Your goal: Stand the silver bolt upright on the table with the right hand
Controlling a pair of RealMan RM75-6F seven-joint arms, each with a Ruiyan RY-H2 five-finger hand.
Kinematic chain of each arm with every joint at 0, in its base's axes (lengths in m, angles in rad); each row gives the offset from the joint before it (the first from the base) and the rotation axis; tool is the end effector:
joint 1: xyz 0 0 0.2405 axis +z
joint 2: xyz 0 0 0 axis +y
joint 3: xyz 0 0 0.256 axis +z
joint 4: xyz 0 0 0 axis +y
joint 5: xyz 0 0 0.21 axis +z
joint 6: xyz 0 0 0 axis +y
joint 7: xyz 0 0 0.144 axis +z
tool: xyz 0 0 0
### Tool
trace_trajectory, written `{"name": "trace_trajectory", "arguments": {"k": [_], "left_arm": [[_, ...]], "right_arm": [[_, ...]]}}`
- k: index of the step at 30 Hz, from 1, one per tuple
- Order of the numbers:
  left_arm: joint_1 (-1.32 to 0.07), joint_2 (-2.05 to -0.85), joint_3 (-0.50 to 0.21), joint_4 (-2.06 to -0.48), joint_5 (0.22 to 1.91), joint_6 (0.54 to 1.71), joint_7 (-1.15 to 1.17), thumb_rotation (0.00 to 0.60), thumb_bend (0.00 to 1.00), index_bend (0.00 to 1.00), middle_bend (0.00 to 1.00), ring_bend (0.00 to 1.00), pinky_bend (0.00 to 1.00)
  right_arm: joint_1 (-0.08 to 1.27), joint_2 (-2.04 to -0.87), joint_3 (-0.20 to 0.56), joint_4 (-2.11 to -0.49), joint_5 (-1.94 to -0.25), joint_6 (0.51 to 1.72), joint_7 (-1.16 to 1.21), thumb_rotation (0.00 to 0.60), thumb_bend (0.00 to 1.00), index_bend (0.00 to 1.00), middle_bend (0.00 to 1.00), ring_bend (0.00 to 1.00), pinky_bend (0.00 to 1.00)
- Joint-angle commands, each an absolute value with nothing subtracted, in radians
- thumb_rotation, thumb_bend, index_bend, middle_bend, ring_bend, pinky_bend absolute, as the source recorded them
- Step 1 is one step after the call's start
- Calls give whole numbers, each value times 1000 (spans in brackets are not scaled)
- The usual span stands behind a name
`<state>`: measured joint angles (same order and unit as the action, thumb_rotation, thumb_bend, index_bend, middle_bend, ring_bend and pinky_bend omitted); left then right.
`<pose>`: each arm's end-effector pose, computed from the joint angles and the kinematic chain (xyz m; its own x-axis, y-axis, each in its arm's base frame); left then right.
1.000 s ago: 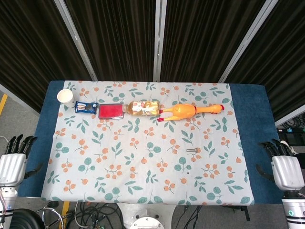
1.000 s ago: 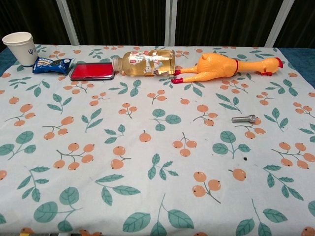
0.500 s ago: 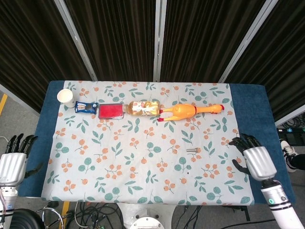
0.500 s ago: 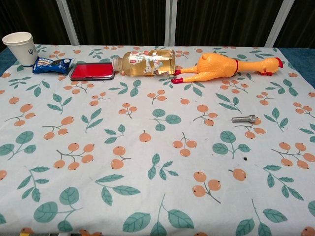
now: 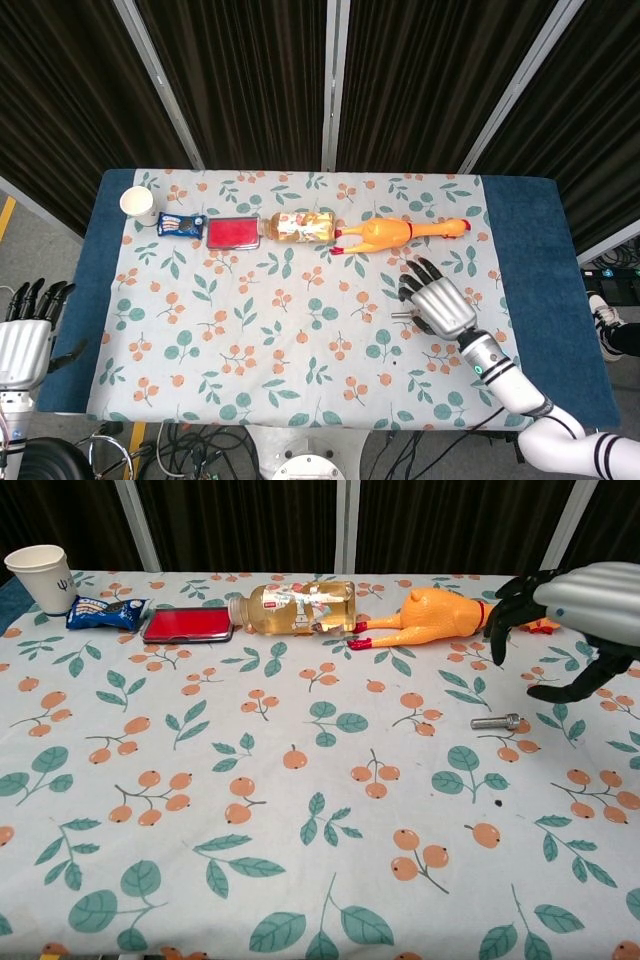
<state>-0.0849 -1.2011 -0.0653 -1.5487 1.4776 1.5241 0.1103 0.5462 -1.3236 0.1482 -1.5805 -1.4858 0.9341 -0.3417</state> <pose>-0.3158 0.1845 0.1470 0.4746 -0.0487 0.8789 0.8802 0.0212 -0.4741 -0.1935 -0.3023 0.0378 0.6495 -0.1527 0.7449 -0.6956 -0.5150 0.5009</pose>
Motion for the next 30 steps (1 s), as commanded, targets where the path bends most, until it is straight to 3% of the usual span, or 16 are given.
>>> {"name": "trace_trajectory", "arguments": {"k": [1, 14, 30], "left_arm": [[-85, -1201, -65, -1548, 1478, 1524, 109, 600, 188, 136, 141, 0, 0], [-83, -1202, -66, -1536, 1475, 1525, 95, 600, 188, 136, 141, 0, 0], [-78, -1206, -66, -1523, 1472, 1525, 76, 600, 188, 136, 141, 0, 0]], "right_arm": [[563, -1393, 137, -1525, -1451, 926, -390, 600, 218, 438, 205, 0, 2], [568, -1542, 96, -1378, -1429, 962, -389, 600, 236, 466, 198, 0, 0], [604, -1569, 92, -1333, -1402, 938, -355, 600, 277, 503, 200, 0, 0]]}}
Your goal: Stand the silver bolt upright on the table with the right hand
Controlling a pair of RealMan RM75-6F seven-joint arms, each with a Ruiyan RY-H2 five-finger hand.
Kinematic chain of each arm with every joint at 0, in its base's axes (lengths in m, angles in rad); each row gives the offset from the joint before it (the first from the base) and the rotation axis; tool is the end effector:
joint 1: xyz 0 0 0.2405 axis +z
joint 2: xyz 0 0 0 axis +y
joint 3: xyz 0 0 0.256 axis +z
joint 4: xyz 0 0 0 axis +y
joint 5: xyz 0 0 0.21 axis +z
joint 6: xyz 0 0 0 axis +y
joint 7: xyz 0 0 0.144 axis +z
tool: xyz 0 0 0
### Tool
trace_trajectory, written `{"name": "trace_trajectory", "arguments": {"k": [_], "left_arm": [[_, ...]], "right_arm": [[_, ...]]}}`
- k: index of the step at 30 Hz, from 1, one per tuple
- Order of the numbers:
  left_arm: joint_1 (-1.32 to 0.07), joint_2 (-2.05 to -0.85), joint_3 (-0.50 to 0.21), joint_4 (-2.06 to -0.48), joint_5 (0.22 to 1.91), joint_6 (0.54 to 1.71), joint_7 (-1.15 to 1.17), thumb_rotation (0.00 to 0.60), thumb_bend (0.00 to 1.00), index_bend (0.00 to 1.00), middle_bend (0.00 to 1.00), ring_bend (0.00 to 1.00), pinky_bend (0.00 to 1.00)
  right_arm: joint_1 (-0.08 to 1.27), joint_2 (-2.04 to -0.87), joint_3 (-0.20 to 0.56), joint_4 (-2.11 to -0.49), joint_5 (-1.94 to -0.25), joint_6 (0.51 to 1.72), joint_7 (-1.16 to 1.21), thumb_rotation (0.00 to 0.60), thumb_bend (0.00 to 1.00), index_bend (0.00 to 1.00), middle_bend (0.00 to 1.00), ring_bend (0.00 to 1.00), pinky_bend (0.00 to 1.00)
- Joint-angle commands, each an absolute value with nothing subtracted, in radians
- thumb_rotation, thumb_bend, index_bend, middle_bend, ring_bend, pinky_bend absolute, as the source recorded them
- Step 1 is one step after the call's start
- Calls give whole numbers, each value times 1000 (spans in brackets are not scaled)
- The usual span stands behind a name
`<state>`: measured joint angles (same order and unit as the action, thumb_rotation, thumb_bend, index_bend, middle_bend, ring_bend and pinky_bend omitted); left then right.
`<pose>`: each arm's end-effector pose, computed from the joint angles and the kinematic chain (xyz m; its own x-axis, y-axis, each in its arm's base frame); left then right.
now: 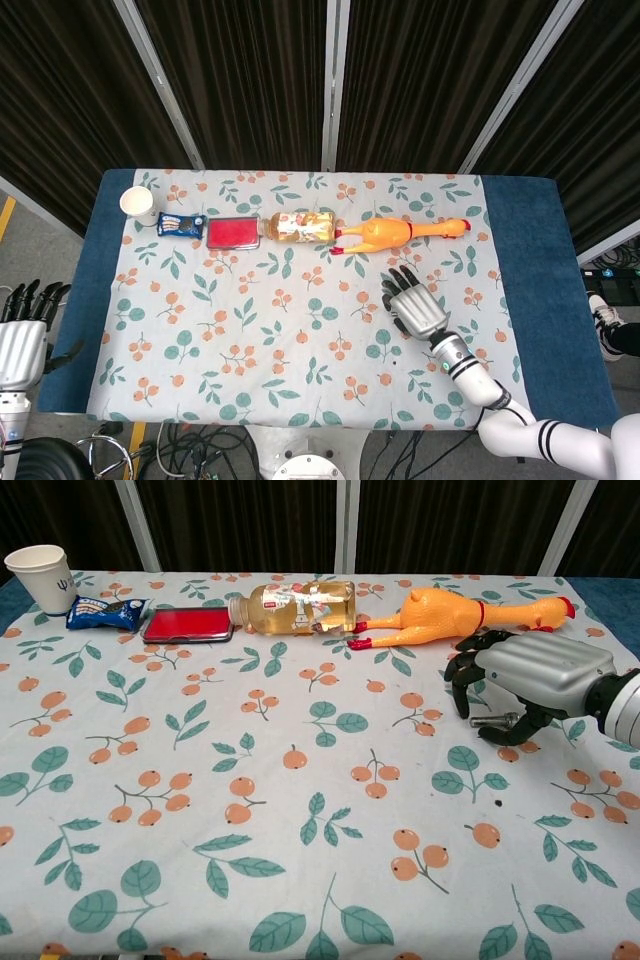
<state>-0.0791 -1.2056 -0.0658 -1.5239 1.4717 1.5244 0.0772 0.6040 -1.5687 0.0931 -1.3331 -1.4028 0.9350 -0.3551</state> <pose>-0.3220 0.1830 0.1483 0.4631 -0.0484 0.8850 0.8863 0.0331 -0.4620 -0.2044 -0.3112 -0.0296 0.6549 -0.2063 0.7270 -0.7118 -0.4916 0.5017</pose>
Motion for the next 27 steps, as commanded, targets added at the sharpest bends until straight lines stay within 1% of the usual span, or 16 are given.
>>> {"name": "trace_trajectory", "arguments": {"k": [1, 6, 10, 14, 19, 27], "left_arm": [[-78, -1206, -66, -1522, 1472, 1525, 75, 600, 188, 136, 141, 0, 0], [-76, -1207, -65, -1519, 1470, 1525, 69, 600, 188, 136, 141, 0, 0], [-75, -1208, -64, -1516, 1471, 1526, 67, 600, 188, 136, 141, 0, 0], [-74, -1208, -65, -1516, 1472, 1528, 67, 600, 188, 136, 141, 0, 0], [-76, -1208, -65, -1517, 1474, 1526, 71, 600, 189, 136, 141, 0, 0], [-76, -1207, -65, -1519, 1474, 1526, 74, 600, 188, 136, 141, 0, 0]], "right_arm": [[604, -1570, 92, -1332, -1402, 940, -354, 600, 285, 516, 204, 0, 0], [602, -1565, 89, -1333, -1391, 949, -352, 600, 306, 562, 219, 0, 0], [595, -1552, 91, -1346, -1386, 967, -339, 600, 312, 567, 220, 0, 0], [580, -1519, 101, -1385, -1377, 987, -266, 600, 314, 567, 220, 0, 0], [572, -1477, 122, -1415, -1343, 970, -145, 600, 319, 567, 221, 0, 0], [571, -1455, 143, -1403, -1311, 952, -30, 600, 318, 567, 219, 0, 0]]}}
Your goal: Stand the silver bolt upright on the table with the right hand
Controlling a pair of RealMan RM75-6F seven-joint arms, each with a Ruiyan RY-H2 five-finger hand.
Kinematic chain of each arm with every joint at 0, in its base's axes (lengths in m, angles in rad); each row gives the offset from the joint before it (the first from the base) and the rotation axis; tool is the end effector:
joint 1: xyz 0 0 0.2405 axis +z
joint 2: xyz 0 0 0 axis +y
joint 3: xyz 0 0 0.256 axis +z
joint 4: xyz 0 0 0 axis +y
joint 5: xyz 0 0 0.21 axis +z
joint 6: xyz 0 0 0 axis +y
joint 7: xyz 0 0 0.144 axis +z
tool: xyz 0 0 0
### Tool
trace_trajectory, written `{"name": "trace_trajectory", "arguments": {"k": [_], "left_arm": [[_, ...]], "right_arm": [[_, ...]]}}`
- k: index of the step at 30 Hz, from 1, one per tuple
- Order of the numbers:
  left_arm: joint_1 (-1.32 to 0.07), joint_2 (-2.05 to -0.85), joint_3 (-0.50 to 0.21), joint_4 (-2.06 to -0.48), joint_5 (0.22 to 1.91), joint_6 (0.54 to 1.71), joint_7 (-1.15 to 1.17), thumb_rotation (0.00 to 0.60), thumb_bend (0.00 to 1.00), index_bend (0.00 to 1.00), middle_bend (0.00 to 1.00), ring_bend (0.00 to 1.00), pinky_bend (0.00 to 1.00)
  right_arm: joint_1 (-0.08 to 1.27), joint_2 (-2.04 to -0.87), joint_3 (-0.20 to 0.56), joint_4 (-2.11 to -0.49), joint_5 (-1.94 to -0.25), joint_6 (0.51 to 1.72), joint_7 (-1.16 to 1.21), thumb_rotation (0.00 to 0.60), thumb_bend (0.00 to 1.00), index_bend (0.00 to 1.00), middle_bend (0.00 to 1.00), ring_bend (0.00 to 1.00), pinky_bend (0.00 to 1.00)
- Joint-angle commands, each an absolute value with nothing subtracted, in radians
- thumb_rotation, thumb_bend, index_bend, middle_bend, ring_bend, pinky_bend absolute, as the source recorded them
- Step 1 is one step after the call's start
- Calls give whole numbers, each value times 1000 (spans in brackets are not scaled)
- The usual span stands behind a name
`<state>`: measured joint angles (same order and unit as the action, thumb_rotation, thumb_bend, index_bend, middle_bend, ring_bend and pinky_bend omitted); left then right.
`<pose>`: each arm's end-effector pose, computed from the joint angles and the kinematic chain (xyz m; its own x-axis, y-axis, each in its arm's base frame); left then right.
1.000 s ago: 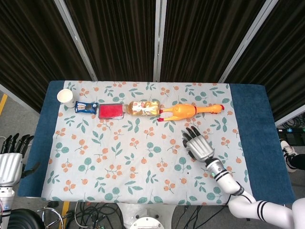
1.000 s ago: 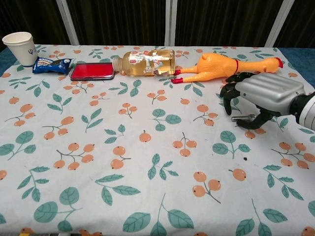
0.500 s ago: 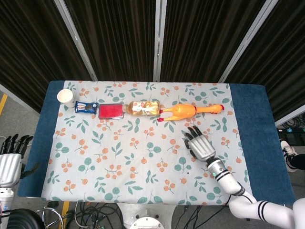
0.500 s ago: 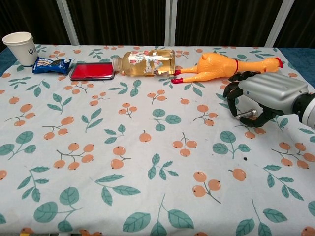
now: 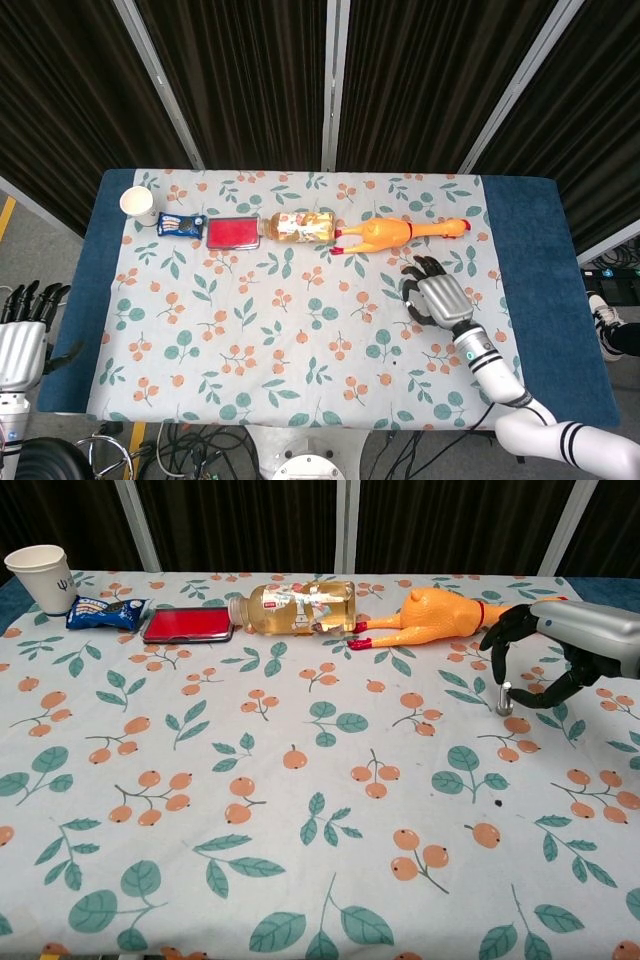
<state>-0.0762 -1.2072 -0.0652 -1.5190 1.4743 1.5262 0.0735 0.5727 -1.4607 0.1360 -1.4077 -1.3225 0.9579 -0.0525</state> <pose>-0.3229 0.1820 0.1483 0.4631 -0.0488 0.8850 0.8863 0.0334 -0.4619 -0.2198 -0.3222 0.0125 0.3642 -0.3044 0.8802 -0.9133 -0.3017 0.2735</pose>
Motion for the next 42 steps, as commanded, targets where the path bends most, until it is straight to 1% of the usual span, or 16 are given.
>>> {"name": "trace_trajectory", "arguments": {"k": [1, 11, 25, 28, 30, 34, 39, 42], "left_arm": [[-76, -1206, -65, -1521, 1474, 1527, 76, 600, 188, 136, 141, 0, 0], [-77, -1207, -66, -1520, 1473, 1524, 77, 600, 188, 136, 141, 0, 0], [-76, -1208, -66, -1518, 1472, 1526, 74, 600, 188, 136, 141, 0, 0], [-76, -1208, -66, -1518, 1474, 1526, 78, 600, 188, 136, 141, 0, 0], [-77, -1207, -67, -1520, 1475, 1526, 81, 600, 188, 136, 141, 0, 0], [-79, -1203, -69, -1525, 1479, 1529, 85, 600, 188, 136, 141, 0, 0], [-81, -1195, -66, -1541, 1489, 1531, 95, 600, 188, 136, 141, 0, 0], [-82, -1189, -63, -1558, 1494, 1532, 109, 600, 188, 136, 141, 0, 0]], "right_arm": [[571, -1455, 143, -1401, -1309, 950, -21, 600, 318, 567, 219, 0, 0], [573, -1462, 137, -1380, -1309, 950, -1, 600, 319, 568, 218, 0, 0], [573, -1454, 121, -1395, -1327, 955, 11, 600, 323, 435, 211, 0, 0], [572, -1445, 119, -1405, -1333, 959, 17, 600, 336, 362, 204, 0, 0], [565, -1429, 120, -1421, -1343, 978, 20, 600, 338, 319, 197, 0, 0], [526, -1355, 115, -1472, -1369, 1057, -6, 600, 340, 292, 186, 0, 0], [415, -1207, 94, -1587, -1382, 1221, -77, 600, 338, 248, 189, 0, 0], [340, -1131, 67, -1656, -1388, 1302, -82, 600, 338, 211, 195, 0, 3]]}}
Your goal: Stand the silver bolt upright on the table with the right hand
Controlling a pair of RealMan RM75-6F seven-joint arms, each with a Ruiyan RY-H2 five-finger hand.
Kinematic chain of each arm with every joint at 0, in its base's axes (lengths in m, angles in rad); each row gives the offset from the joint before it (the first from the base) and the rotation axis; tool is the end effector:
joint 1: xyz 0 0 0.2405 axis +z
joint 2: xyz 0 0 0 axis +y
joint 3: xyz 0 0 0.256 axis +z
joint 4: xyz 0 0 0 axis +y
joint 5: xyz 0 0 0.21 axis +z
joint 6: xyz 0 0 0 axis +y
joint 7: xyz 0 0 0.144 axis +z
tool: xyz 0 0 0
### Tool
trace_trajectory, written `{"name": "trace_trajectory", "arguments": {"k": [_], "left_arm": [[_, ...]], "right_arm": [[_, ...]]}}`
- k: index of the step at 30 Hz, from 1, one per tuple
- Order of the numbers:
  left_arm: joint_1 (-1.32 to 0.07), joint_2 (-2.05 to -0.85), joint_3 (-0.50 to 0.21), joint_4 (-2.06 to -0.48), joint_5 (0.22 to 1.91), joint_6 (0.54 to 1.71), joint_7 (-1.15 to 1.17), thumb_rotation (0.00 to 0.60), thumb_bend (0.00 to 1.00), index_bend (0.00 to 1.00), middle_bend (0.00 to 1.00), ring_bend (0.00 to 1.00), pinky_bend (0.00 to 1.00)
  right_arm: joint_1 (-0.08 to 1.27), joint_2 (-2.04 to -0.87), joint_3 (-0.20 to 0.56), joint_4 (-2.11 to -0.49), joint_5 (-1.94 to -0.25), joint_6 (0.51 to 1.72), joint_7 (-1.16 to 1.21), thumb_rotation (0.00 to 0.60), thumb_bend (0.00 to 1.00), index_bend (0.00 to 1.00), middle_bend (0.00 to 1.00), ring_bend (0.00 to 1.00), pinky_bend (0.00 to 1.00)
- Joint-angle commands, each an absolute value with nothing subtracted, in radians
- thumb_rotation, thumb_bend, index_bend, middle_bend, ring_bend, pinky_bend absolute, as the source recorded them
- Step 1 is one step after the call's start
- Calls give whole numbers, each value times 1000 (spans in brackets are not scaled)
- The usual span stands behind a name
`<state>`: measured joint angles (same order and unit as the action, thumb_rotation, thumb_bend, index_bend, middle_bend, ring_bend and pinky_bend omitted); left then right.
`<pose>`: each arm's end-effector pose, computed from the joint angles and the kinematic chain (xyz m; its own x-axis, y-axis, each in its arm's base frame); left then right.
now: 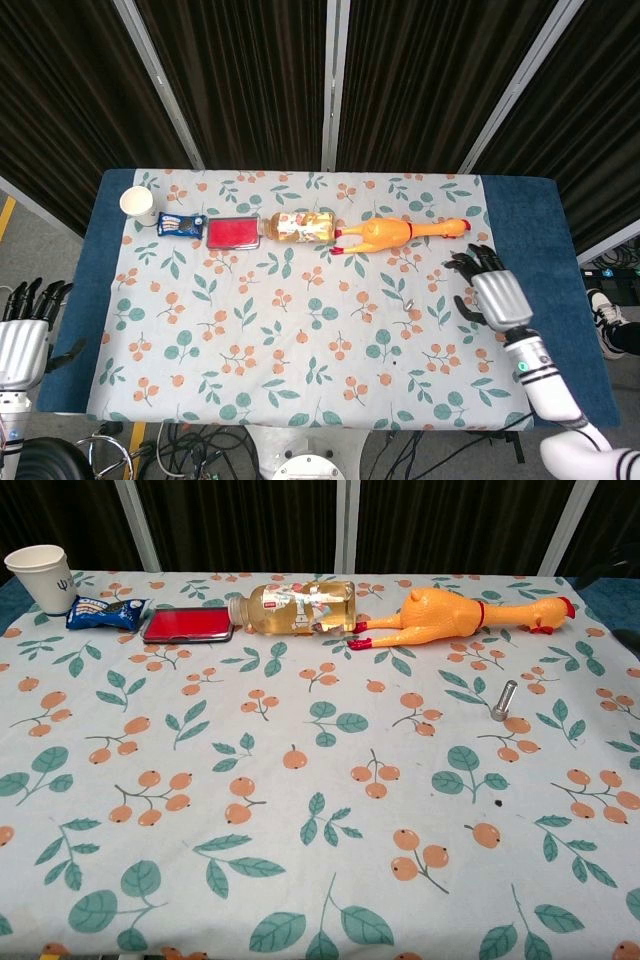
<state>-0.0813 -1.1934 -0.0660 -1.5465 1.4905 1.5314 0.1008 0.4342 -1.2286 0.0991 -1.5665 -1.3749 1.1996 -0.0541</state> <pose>-0.3154 0.1835 0.1501 0.4754 -0.0572 0.8779 0.8796 0.0125 -0.4755 -0.2515 -0.2896 0.1021 0.3958 -0.1162 0.9110 -0.9044 -0.2213 0.3647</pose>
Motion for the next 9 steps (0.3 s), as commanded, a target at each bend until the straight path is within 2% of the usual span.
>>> {"name": "trace_trajectory", "arguments": {"k": [1, 9], "left_arm": [[-82, -1186, -62, -1564, 1497, 1531, 112, 600, 188, 136, 141, 0, 0], [-87, -1179, -60, -1597, 1505, 1529, 142, 600, 188, 136, 141, 0, 0]], "right_arm": [[320, -1112, 57, -1673, -1391, 1321, -77, 600, 339, 205, 193, 0, 4], [170, -1043, -10, -1728, -1466, 1481, 9, 600, 343, 187, 171, 0, 4]]}}
